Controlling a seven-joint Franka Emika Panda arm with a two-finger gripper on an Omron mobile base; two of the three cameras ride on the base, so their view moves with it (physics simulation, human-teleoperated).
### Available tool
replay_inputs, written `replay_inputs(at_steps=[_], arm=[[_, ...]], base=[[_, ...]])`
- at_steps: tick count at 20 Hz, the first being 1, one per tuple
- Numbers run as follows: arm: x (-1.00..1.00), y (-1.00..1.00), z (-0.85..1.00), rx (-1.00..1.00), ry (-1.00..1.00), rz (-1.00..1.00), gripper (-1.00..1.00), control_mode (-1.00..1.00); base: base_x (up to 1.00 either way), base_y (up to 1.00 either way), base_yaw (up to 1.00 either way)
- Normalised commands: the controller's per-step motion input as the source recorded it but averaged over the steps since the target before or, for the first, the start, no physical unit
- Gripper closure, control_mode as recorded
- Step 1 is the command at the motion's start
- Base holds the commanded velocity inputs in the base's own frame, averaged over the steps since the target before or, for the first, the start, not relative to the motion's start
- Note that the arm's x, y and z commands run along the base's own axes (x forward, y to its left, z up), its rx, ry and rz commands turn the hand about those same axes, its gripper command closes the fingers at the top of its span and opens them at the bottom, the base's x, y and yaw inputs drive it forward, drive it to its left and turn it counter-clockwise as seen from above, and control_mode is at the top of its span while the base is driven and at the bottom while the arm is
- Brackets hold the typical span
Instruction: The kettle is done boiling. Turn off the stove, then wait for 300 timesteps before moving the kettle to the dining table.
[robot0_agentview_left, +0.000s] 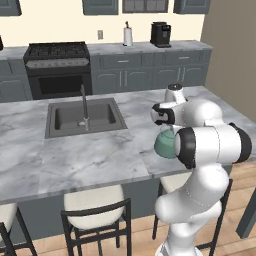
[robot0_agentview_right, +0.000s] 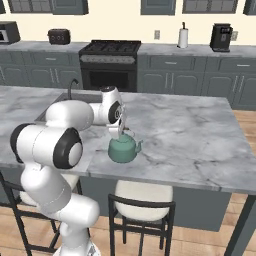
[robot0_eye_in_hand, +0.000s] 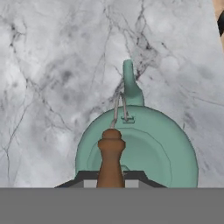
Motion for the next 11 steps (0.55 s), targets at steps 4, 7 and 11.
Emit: replay_inputs(at_steps=[4, 7, 11], arm=[[0.07, 0.05, -0.15, 0.0, 0.0, 0.0, 1.0, -1.0], [0.07, 0.07, -0.16, 0.0, 0.0, 0.0, 1.0, -1.0], [0.02, 0.08, -0.19, 0.0, 0.0, 0.0, 1.0, -1.0]], base=[[0.0, 0.0, 0.0], [0.0, 0.0, 0.0], [0.0, 0.0, 0.0]])
